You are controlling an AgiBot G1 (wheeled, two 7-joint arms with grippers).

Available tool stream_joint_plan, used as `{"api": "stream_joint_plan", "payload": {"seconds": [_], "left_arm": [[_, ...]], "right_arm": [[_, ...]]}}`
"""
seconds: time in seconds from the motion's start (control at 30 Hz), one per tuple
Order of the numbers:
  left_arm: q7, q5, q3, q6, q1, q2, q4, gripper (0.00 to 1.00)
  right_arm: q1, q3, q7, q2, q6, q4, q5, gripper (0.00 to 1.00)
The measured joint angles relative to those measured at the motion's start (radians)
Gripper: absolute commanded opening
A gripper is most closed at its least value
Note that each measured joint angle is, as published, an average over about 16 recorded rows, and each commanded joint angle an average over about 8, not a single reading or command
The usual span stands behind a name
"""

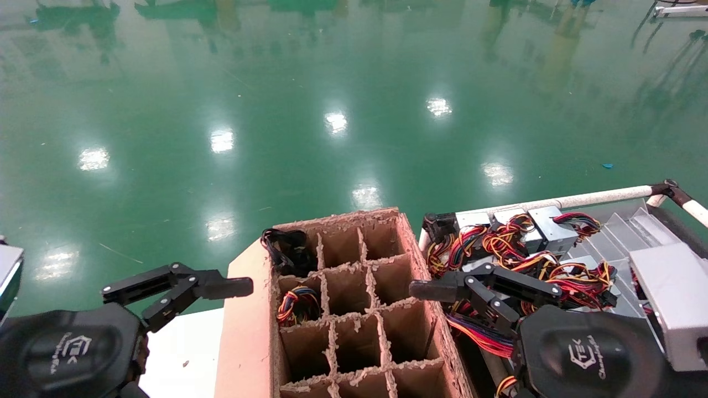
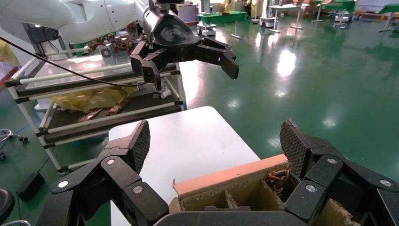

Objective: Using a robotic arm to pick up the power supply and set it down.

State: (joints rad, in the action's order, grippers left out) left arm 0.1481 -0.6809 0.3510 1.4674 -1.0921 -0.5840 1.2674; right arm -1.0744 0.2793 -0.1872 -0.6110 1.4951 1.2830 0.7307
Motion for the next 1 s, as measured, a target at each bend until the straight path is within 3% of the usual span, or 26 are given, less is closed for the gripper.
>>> {"api": "stream_joint_plan", "payload": {"seconds": [1.0], "left_arm": [[0.000,0.000,0.000,0.000,0.000,0.000,0.000,1.00]], "right_arm": [[0.000,0.000,0.000,0.000,0.000,0.000,0.000,1.00]]}}
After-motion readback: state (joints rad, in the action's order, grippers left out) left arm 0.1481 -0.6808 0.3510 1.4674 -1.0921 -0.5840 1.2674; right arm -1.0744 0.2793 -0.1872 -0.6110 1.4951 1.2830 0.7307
